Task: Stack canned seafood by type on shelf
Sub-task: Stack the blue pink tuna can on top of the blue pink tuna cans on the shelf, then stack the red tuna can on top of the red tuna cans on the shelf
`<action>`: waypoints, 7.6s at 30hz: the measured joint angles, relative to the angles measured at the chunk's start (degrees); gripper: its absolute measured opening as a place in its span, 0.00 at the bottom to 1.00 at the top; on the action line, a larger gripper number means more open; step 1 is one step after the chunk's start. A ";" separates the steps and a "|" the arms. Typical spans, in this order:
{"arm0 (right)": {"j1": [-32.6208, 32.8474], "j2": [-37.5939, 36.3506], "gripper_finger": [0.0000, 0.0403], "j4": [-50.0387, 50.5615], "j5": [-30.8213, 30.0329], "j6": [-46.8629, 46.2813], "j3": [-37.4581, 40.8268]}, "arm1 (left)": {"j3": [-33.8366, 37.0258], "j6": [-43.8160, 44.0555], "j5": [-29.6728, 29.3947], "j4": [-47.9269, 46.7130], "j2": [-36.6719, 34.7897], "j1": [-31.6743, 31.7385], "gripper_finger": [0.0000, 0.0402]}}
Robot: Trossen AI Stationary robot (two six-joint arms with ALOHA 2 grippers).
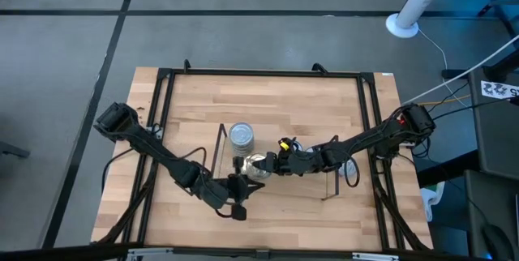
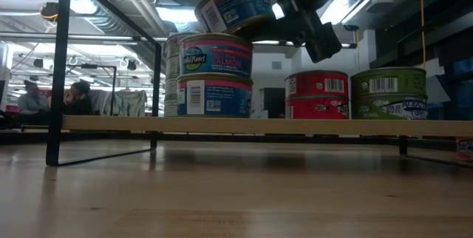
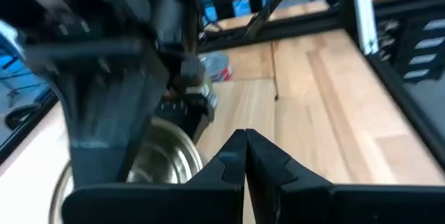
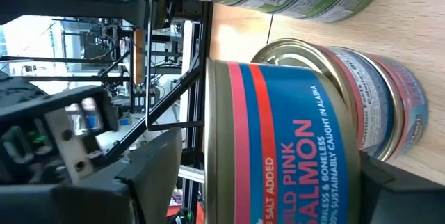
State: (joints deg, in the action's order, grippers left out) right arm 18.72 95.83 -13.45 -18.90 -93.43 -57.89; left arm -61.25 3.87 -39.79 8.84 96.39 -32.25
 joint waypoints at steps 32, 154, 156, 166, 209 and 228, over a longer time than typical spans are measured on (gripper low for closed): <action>0.00 0.00 0.70 -0.17 6.35 0.00 0.00 | 0.00 -7.56 -18.78 -1.80 1.80 -5.87 0.00; 0.04 -0.04 0.70 -2.42 8.91 -7.27 -0.09 | -0.04 -20.40 -29.09 0.39 5.34 -6.01 0.00; 0.00 0.00 0.70 -2.39 7.95 -8.06 -0.09 | -0.04 -20.38 -29.04 0.39 5.34 -6.03 0.00; 0.00 0.00 0.70 -2.53 5.48 -9.86 -0.09 | -0.04 -20.21 -26.60 0.85 5.34 -6.02 0.00; 0.00 0.00 0.70 -3.18 6.58 -10.23 -0.04 | -0.04 -19.03 -31.62 -4.13 6.48 -5.05 0.00; 0.00 0.00 0.70 -2.97 4.97 -9.90 -0.04 | -0.04 -22.46 -33.57 -3.50 6.32 -9.14 0.00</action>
State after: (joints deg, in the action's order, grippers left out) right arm 18.72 95.83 -16.43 -13.93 -103.32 -57.93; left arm -61.30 -18.59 -73.36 5.34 102.72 -41.39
